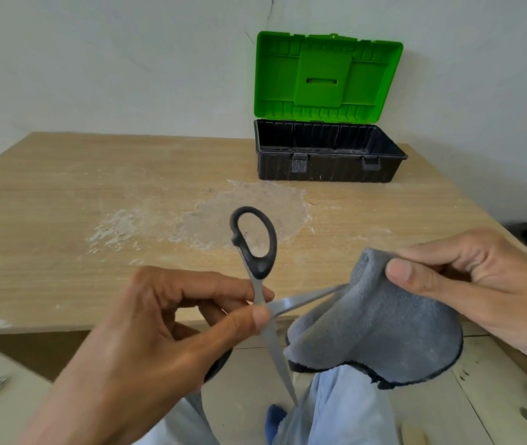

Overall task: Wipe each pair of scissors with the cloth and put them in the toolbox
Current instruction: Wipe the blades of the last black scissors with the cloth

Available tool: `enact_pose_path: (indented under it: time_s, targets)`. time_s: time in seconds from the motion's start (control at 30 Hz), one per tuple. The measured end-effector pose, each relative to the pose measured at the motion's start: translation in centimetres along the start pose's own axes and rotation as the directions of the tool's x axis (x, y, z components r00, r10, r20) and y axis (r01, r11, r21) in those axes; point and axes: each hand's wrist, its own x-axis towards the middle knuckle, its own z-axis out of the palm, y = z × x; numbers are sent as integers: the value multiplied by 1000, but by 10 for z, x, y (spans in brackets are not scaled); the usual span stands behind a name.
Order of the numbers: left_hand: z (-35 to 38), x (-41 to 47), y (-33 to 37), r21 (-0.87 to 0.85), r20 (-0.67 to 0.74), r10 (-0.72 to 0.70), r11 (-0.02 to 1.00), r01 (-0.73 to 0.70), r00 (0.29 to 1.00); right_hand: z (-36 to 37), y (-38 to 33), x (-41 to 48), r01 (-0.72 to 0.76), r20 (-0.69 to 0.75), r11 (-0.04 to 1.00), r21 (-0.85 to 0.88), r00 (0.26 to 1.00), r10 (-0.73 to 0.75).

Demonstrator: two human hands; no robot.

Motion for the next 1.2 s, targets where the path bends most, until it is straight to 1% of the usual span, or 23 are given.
enact_pose_path:
  time_s: [0.1, 0.2, 0.27, 0.37, 0.43, 0.57, 0.83, 0.9, 1.03, 1.2]
  targets:
    - [-1, 0, 3, 4, 7, 20, 1000, -20, 1000, -4, -1, 0, -6, 71, 1000, -14, 997, 7]
    - [-2, -2, 6, 0, -4, 43, 999, -43, 999, -8, -2, -1, 1, 74, 999, -36, 997, 1]
    - [-2, -2, 8, 11, 25, 36, 999, -36, 999, -8, -2, -1, 32, 91, 999, -31, 995, -29]
    - [2, 0, 9, 15, 96, 0, 1000, -1, 995, -3, -4, 1, 36, 195, 999, 2, 980, -36]
    - [2, 1, 9, 23, 92, -2, 1000, 0, 996, -2, -6, 2, 39, 224, 999, 11, 974, -40]
    - [-3, 0, 8, 30, 36, 19, 999, -20, 999, -6, -8, 2, 43, 207, 999, 14, 977, -45]
    - [-2, 0, 10, 61, 117, -3, 998, -5, 993, -1, -13, 4, 35, 228, 999, -35, 973, -26]
    - [-3, -1, 10, 62, 120, 2, 998, -10, 993, -2, -15, 4, 40, 221, 999, -35, 975, -32]
    - [-6, -1, 10, 52, 77, 10, 999, -14, 997, -5, -19, 3, 45, 224, 998, -38, 974, -36]
    - [-2, -2, 14, 87, 136, 8, 996, -20, 991, 0, -25, 4, 38, 254, 999, -32, 967, -28]
